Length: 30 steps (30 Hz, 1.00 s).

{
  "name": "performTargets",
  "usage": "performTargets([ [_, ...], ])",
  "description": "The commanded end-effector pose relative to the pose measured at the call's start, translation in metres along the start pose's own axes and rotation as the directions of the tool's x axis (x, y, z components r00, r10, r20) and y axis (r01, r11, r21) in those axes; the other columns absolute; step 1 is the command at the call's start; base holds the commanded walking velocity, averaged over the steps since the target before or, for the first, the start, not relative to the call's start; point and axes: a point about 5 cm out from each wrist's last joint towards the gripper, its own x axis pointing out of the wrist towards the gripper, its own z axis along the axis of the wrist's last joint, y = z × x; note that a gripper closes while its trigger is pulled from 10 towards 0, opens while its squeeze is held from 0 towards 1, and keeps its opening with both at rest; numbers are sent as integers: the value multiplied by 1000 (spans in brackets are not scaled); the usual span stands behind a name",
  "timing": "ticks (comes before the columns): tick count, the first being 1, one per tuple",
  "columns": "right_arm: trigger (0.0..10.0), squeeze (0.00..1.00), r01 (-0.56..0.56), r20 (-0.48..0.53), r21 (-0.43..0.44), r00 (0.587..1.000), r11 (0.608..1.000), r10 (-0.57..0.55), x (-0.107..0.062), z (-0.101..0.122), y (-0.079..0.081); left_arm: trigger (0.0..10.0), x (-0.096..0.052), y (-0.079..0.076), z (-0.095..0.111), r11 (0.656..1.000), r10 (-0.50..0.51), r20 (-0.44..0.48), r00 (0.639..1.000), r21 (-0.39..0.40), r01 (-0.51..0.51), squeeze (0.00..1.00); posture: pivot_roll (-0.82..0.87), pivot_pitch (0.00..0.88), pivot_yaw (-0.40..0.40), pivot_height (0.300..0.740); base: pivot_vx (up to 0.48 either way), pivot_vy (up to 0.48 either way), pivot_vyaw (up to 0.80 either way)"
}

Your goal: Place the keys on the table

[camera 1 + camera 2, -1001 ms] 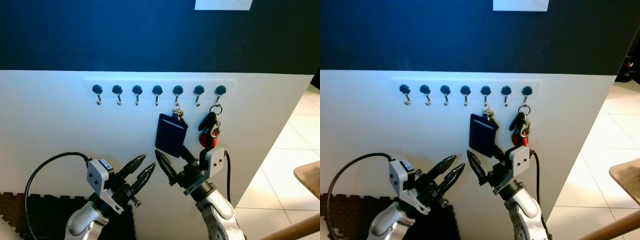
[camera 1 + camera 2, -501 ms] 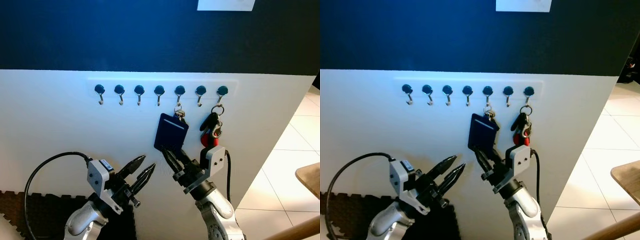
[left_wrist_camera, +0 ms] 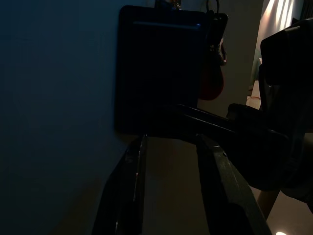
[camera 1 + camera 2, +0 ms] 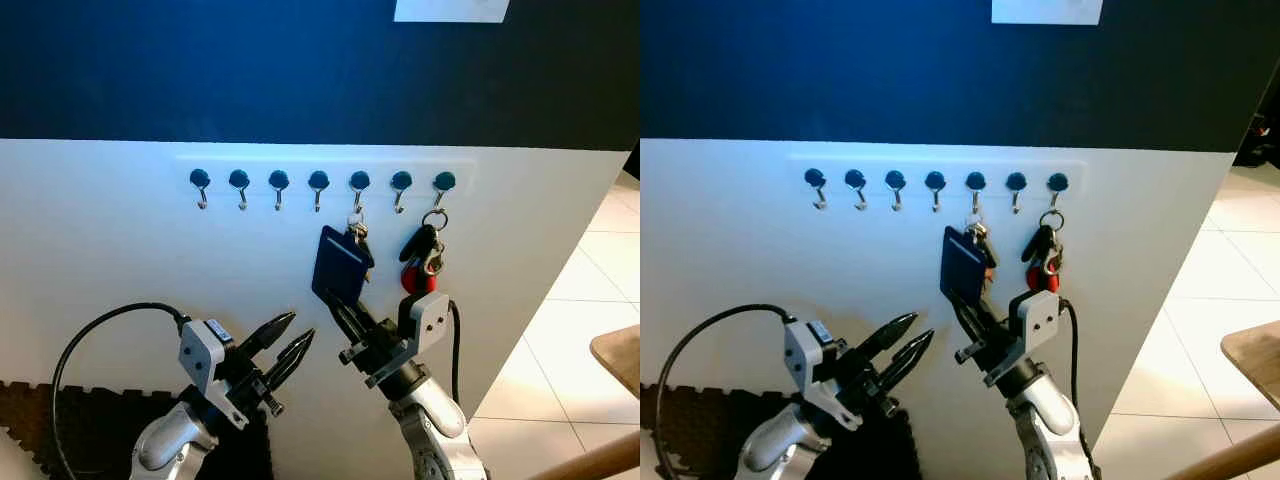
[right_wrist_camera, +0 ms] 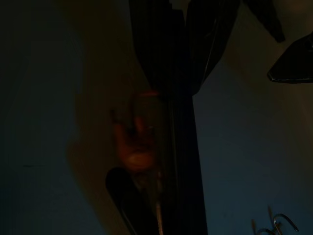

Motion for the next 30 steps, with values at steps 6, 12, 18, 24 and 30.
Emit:
performTargets([
  [6, 10000, 0, -4, 49, -9, 999, 1000, 4, 7, 11, 1, 10000, 0, 0, 1, 1000, -14, -18, 1000, 13, 14, 0, 48, 113, 10, 740, 0, 0, 0],
  [12, 0, 0, -10, 75, -3, 997, 1000, 10, 11, 18, 2, 10000, 0, 0, 1, 1000, -12, -18, 1000, 14, 12, 0, 47, 115, 13, 740, 0, 0, 0],
  [18, 10000, 0, -8, 87, -22, 996, 1000, 10, 14, 22, 2, 10000, 1, -1, 1, 1000, -10, -19, 1000, 13, 10, 0, 47, 116, 13, 740, 0, 0, 0],
  [24, 10000, 0, -35, 140, -29, 989, 999, 39, 22, 37, 7, 10000, 1, 0, 1, 1000, -8, -20, 1000, 14, 8, 0, 48, 118, 12, 740, 0, 0, 0],
  [30, 10000, 0, -59, 184, -38, 981, 998, 65, 29, 49, 11, 10000, 1, 0, 1, 1000, -10, -19, 1000, 14, 10, 0, 47, 118, 12, 740, 0, 0, 0],
])
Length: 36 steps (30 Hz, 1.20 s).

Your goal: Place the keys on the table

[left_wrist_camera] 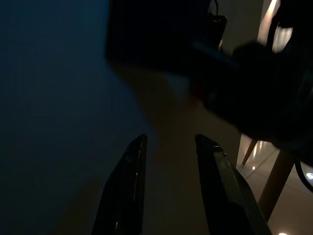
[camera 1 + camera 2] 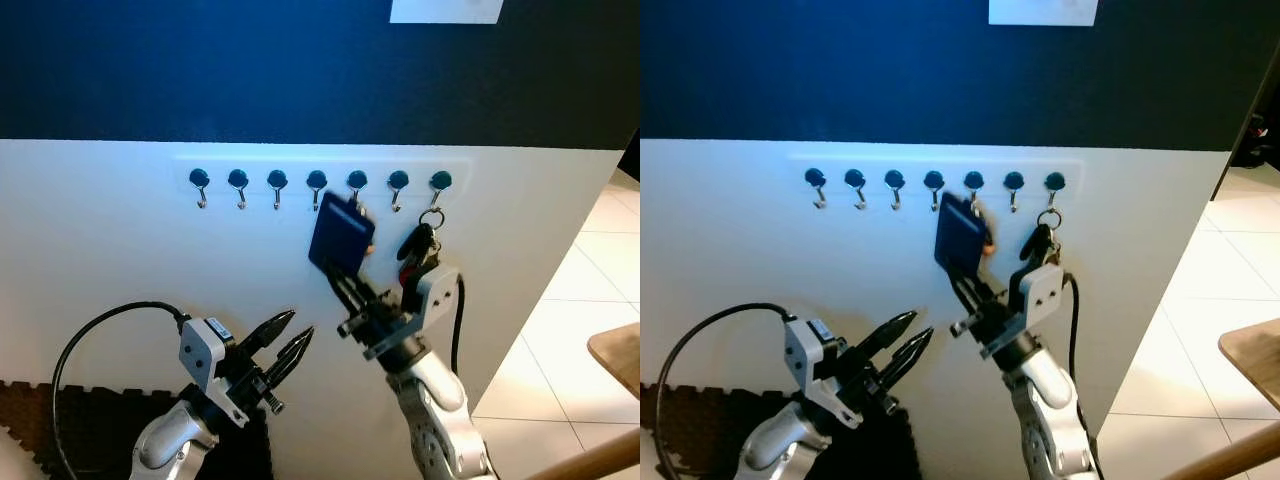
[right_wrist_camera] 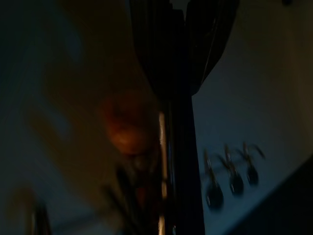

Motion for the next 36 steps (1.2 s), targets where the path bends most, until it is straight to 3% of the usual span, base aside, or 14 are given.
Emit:
performTargets([
  [1, 10000, 0, -4, 23, 6, 1000, 1000, 3, 2, 5, 2, 10000, 0, -1, 0, 1000, -20, -19, 1000, 12, 20, 0, 47, 118, 12, 740, 0, 0, 0],
  [11, 10000, 0, -41, 56, 12, 998, 999, 40, 10, 16, 9, 10000, 1, -1, 0, 1000, -19, -16, 1000, 12, 19, 0, 46, 118, 10, 740, 0, 0, 0],
  [18, 10000, 0, -174, 5, 28, 985, 984, 173, 5, 10, 28, 10000, 0, -1, -1, 1000, -18, -20, 1000, 13, 18, 0, 48, 117, 10, 740, 0, 0, 0],
  [29, 10000, 0, -158, -174, 13, 972, 987, 158, -43, -16, 28, 10000, -21, -1, -20, 1000, 19, -109, 994, -6, -20, 0, 47, 119, 11, 740, 0, 0, 0],
  [36, 10000, 0, -47, -288, -25, 957, 999, 38, -77, -34, 13, 10000, -36, 3, -37, 997, 82, -181, 980, 16, -80, 0, 40, 117, 15, 740, 0, 0, 0],
])
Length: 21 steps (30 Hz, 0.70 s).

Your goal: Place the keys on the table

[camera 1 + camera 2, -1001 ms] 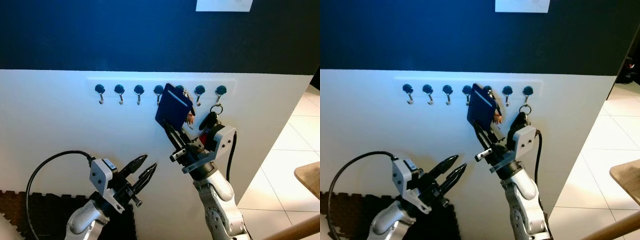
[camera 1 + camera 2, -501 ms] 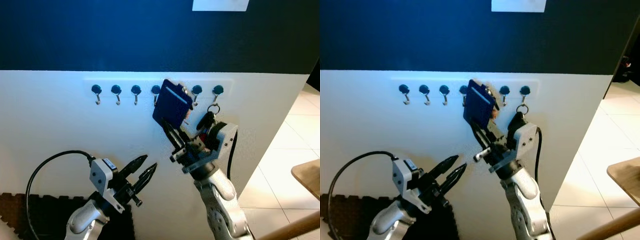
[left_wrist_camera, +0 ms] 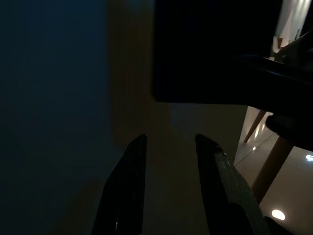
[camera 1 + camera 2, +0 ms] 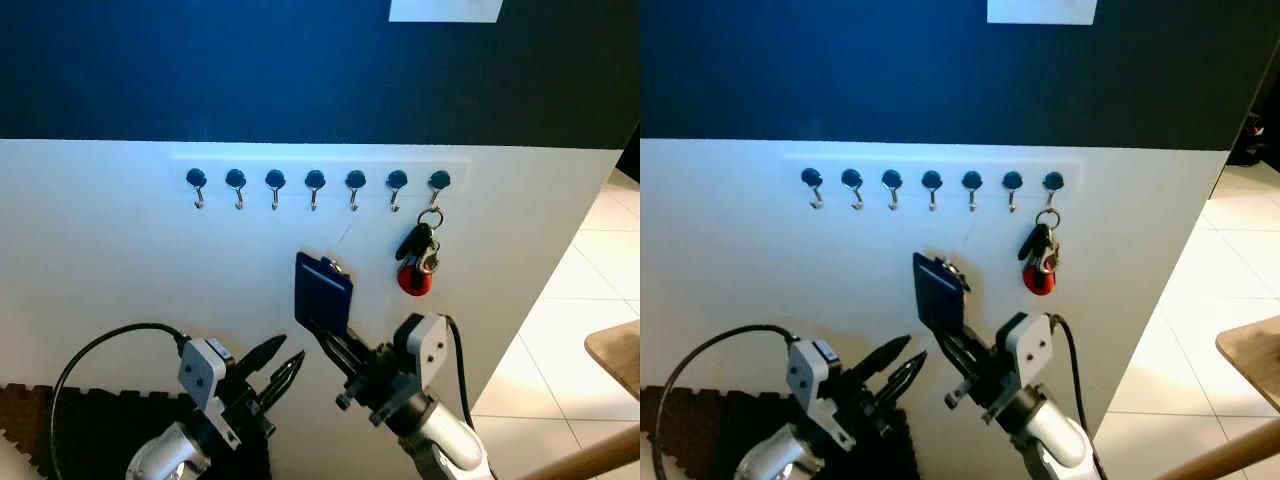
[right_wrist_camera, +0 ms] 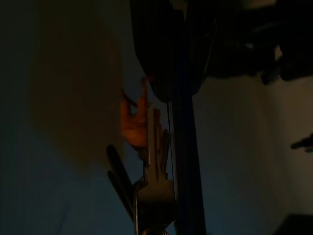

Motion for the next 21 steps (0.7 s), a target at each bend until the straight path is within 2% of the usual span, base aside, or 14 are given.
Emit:
performTargets([
  [1, 10000, 0, 64, -71, -9, 995, 998, -64, -15, -17, -7, 10000, -11, 3, -12, 999, 35, -63, 997, 19, -34, 0, 40, 117, 15, 740, 0, 0, 0],
  [3, 10000, 0, 88, -110, -12, 990, 996, -89, -22, -27, -9, 10000, -16, 8, -19, 995, 99, -82, 992, 14, -98, 0, 40, 114, 17, 740, 0, 0, 0],
  [5, 10000, 0, 197, -233, -21, 952, 980, -197, -45, -57, -18, 10000, -34, 18, -47, 964, 266, -193, 945, 27, -266, 0, 41, 111, 15, 740, 0, 0, 0],
  [8, 10000, 0, 256, -312, -25, 916, 966, -251, -61, -74, -23, 10000, -48, 19, -64, 945, 318, -279, 906, 17, -326, 0, 41, 111, 15, 740, 0, 0, 0],
  [11, 10000, 0, 361, -465, -47, 817, 931, -340, -92, -103, -28, 10000, -73, 16, -93, 918, 359, -441, 823, 9, -396, 0, 36, 105, 16, 740, 0, 0, 0],
  [12, 10000, 0, 361, -465, -47, 817, 931, -340, -92, -103, -28, 10000, -73, 16, -93, 918, 359, -441, 823, 9, -396, 0, 36, 105, 16, 740, 0, 0, 0],
  [13, 10000, 0, 439, -560, -76, 724, 895, -402, -117, -121, -31, 10000, -92, 13, -113, 889, 386, -565, 729, 16, -459, 0, 33, 101, 16, 740, 0, 0, 0],
  [14, 10000, 0, 475, -601, -91, 675, 875, -428, -129, -128, -31, 10000, -101, 11, -121, 874, 395, -619, 678, 27, -485, 0, 33, 101, 16, 740, 0, 0, 0],
  [15, 10000, 0, 475, -601, -91, 675, 875, -428, -129, -128, -31, 10000, -101, 11, -121, 874, 395, -619, 678, 27, -485, 0, 33, 101, 16, 740, 0, 0, 0],
  [16, 10000, 0, 556, -680, -138, 548, 820, -486, -155, -143, -30, 10000, -122, 10, -137, 833, 445, -721, 531, 115, -542, 0, 26, 94, 19, 740, 0, 0, 0],
  [17, 10000, 0, 621, -704, -154, 477, 768, -526, -168, -148, -30, 10000, -130, 9, -141, 818, 458, -743, 488, 137, -558, 0, 26, 93, 20, 740, 0, 0, 0],
  [18, 10000, 0, 621, -704, -154, 477, 768, -526, -168, -148, -30, 10000, -130, 9, -141, 818, 458, -743, 488, 137, -558, 0, 26, 93, 20, 740, 0, 0, 0],
  [19, 10000, 0, 663, -718, -166, 427, 730, -551, -177, -151, -30, 10000, -134, 8, -143, 809, 464, -755, 462, 149, -569, 0, 26, 93, 20, 740, 0, 0, 0],
  [21, 10000, 0, 738, -768, -194, 296, 646, -568, -196, -160, -27, 10000, -142, 7, -147, 801, 487, -770, 413, 205, -562, 0, 22, 82, 24, 740, 0, 0, 0],
])
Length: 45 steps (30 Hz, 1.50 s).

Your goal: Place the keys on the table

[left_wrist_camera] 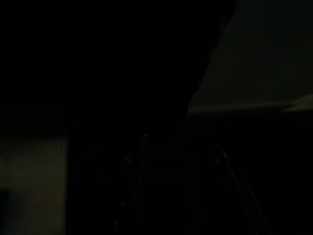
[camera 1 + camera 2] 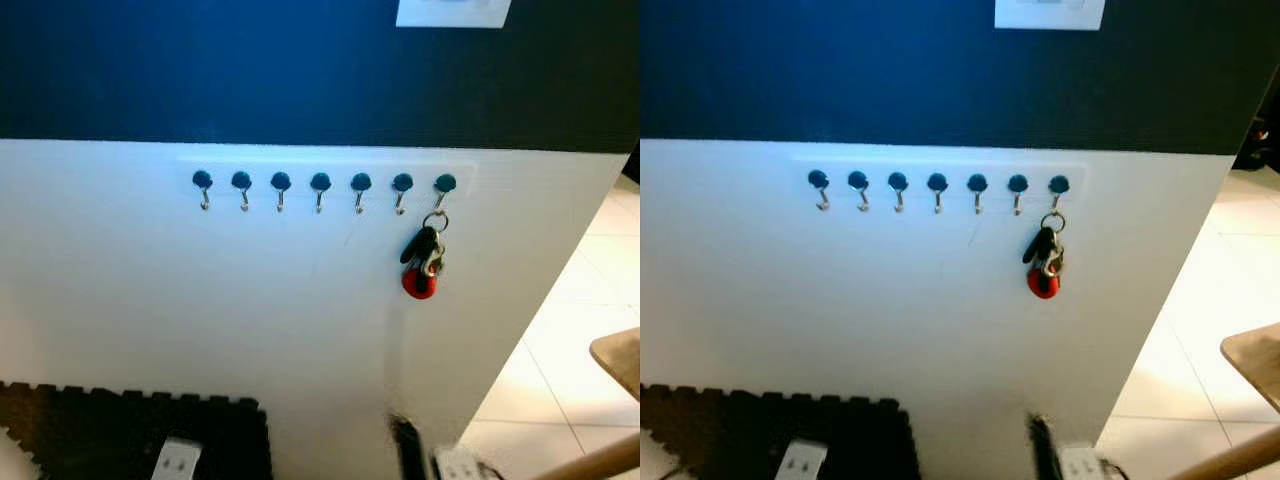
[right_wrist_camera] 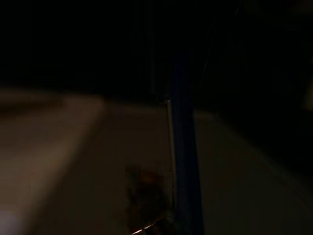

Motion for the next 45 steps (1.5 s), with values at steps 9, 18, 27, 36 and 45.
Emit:
performTargets([
  [9, 10000, 0, 233, -176, 85, 961, 969, -215, -12, -37, -25, 10000, 2, 6, -22, 994, 76, -158, 984, -70, -88, 0, 14, 60, 32, 740, 0, 0, 0],
  [18, 10000, 0, 225, -186, 64, 960, 972, -210, -10, -39, -22, 10000, 7, -7, -20, 998, 15, -151, 988, -59, -24, 0, 8, 47, 30, 740, 0, 0, 0],
  [27, 10000, 0, 125, -139, -119, 980, 985, -141, -8, -36, -11, 10000, 6, -13, -25, 999, -16, -172, 985, -51, 7, 0, 6, 46, 27, 740, 0, 0, 0],
  [36, 10000, 0, 134, -131, -99, 980, 986, -147, -6, -33, -13, 10000, 5, -14, -24, 998, -41, -139, 989, -46, 35, 0, 8, 45, 27, 740, 0, 0, -89],
  [45, 10000, 0, 133, -143, -119, 978, 984, -149, -10, -40, -14, 10000, 4, -14, -24, 998, -49, -132, 990, -35, 45, 0, 7, 49, 25, 740, 0, 0, -800],
])
